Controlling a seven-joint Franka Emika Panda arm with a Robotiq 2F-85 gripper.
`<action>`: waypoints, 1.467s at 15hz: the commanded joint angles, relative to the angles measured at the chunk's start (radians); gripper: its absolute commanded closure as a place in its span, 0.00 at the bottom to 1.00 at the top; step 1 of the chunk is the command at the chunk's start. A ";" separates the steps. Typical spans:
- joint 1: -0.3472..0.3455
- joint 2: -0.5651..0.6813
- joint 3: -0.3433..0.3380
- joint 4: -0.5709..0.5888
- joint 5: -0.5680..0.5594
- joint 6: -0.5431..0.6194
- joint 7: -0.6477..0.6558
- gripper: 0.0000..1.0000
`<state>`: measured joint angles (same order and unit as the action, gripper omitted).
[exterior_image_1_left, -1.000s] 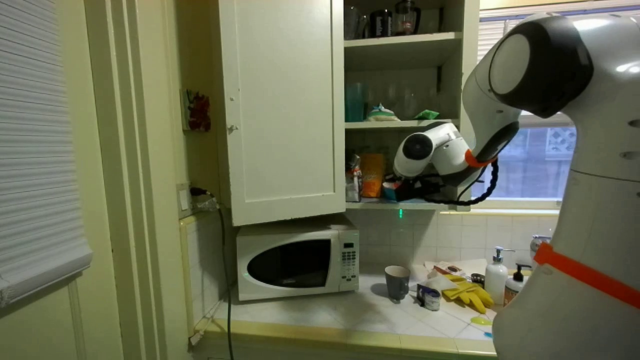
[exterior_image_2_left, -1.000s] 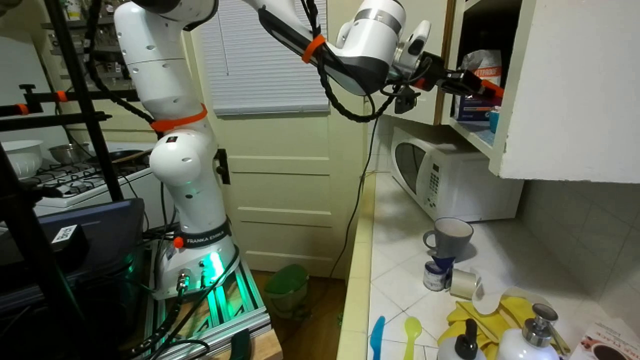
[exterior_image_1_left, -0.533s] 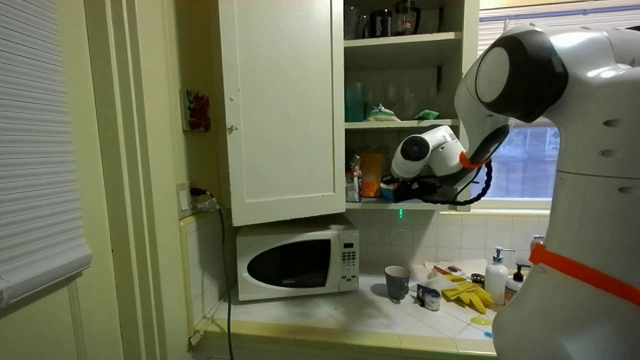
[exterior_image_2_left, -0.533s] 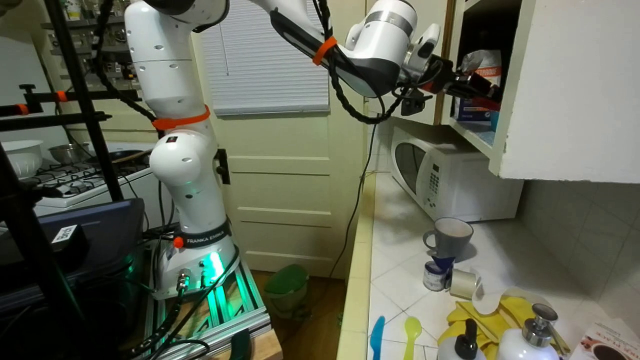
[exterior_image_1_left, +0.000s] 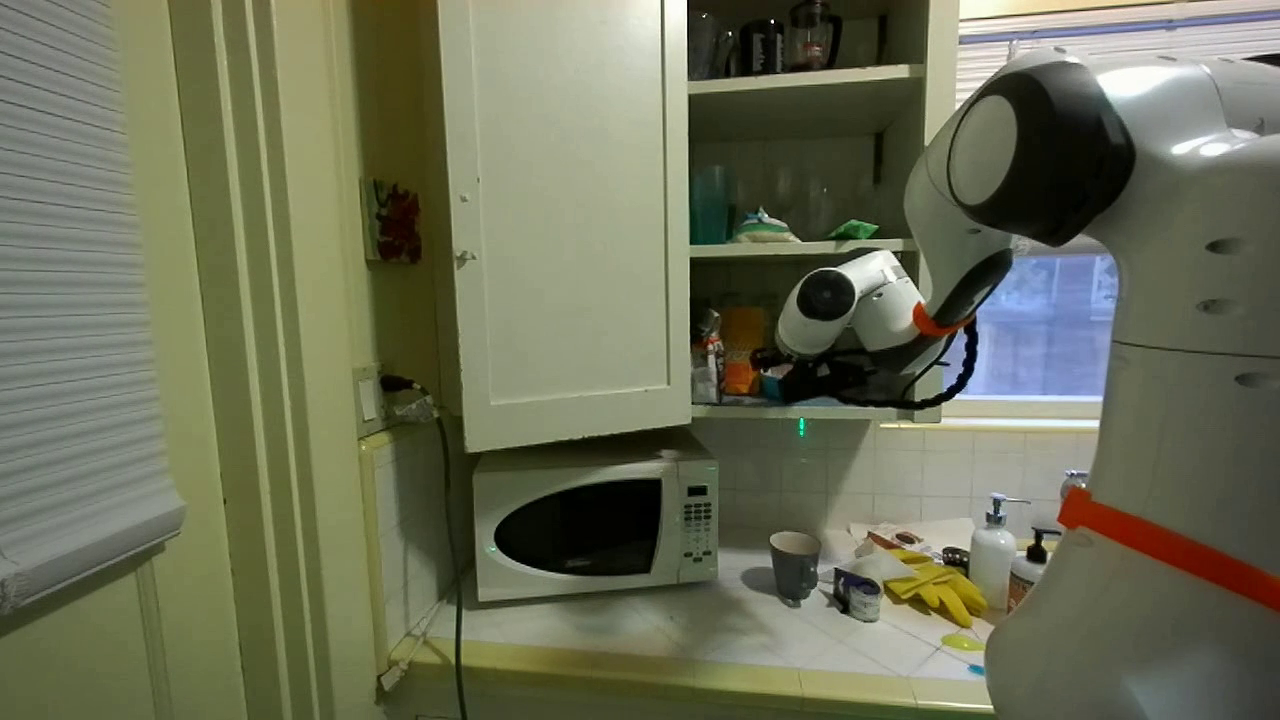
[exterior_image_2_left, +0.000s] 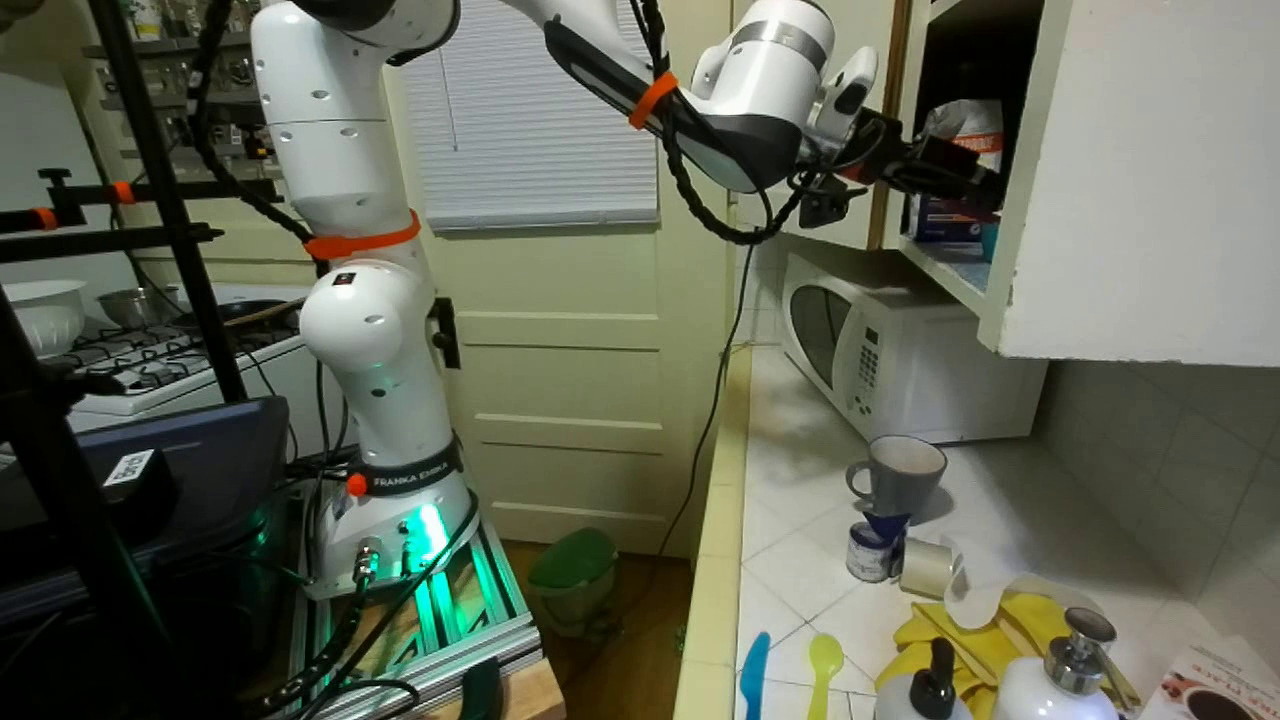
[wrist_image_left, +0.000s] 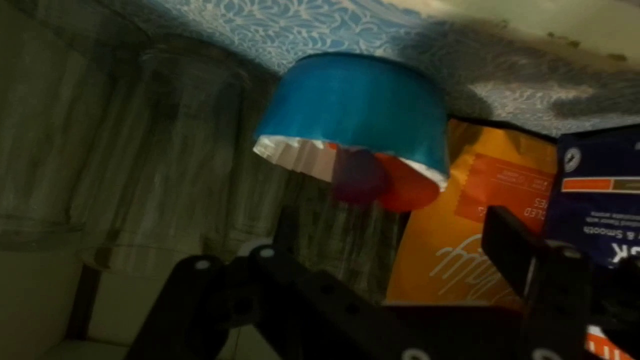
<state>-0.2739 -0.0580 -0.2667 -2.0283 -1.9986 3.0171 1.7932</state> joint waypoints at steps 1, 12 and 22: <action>-0.003 -0.051 -0.002 -0.072 0.021 0.065 -0.005 0.00; 0.011 -0.206 -0.005 -0.228 -0.043 0.115 0.064 0.00; -0.091 -0.303 -0.043 -0.395 0.108 0.250 0.005 0.00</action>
<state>-0.3236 -0.3264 -0.2953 -2.3651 -1.9317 3.1942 1.8178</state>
